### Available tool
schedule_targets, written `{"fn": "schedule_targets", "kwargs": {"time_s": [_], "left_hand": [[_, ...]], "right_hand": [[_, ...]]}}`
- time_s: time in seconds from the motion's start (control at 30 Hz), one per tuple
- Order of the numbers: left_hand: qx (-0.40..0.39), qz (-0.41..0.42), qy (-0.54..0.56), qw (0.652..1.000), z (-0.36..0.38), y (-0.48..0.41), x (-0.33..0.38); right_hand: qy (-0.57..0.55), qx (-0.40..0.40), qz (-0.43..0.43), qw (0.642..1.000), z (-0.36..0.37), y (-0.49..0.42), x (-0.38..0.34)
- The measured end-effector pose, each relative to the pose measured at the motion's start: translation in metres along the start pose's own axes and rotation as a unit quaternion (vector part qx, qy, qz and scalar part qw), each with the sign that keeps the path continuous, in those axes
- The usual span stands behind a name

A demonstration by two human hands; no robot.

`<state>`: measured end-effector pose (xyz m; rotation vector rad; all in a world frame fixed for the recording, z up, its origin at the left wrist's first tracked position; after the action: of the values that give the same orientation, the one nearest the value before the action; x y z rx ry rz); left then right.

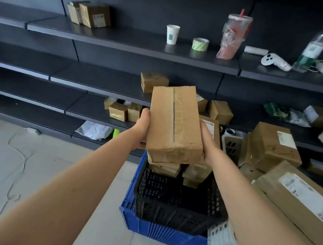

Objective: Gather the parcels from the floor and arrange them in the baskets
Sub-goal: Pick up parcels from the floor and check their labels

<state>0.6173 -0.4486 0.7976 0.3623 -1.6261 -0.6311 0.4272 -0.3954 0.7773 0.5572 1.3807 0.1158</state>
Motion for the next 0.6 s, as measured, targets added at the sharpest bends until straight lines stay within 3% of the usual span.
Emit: {"fn": "schedule_targets", "kwargs": {"time_s": [0.37, 0.6], "left_hand": [[0.093, -0.008, 0.107, 0.99, 0.109, 0.049, -0.068], [0.164, -0.036, 0.183, 0.969, 0.124, 0.098, -0.113]], "right_hand": [[0.092, -0.083, -0.024, 0.992, -0.108, 0.024, 0.026], [0.159, -0.174, -0.009, 0.972, -0.119, 0.044, 0.028]]}}
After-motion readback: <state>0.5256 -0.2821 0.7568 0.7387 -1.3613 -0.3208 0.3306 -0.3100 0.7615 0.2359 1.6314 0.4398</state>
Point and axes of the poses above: each hand's wrist, its own y-axis away from the middle knuckle, its own z-axis out of the palm, x = y × z, the point moved 1 cm from there along -y, towards the middle knuckle, and after that the axes turned 2 degrees about x, right-handed, at the moved point
